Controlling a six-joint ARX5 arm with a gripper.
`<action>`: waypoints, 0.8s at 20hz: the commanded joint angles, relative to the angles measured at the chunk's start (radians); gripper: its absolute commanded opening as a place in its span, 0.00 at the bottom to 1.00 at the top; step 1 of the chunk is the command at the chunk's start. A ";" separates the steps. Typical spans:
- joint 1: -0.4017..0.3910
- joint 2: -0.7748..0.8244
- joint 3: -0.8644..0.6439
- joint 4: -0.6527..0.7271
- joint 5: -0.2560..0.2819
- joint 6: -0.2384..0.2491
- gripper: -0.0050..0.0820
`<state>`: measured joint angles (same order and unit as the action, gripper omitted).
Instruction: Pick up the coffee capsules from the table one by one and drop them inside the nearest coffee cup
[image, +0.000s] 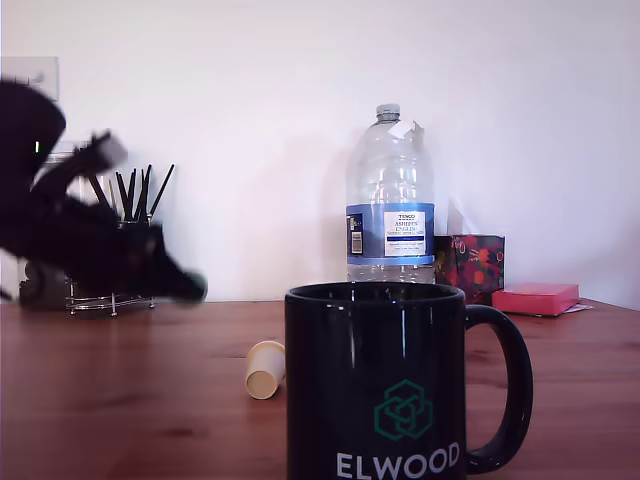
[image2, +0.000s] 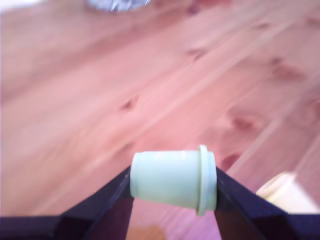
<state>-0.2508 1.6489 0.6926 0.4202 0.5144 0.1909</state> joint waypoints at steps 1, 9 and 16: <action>-0.021 -0.055 -0.039 -0.029 0.001 0.018 0.30; -0.203 -0.396 -0.084 -0.297 -0.017 -0.008 0.31; -0.410 -0.622 -0.084 -0.555 -0.143 -0.037 0.31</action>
<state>-0.6514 1.0340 0.6300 -0.1234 0.3809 0.1658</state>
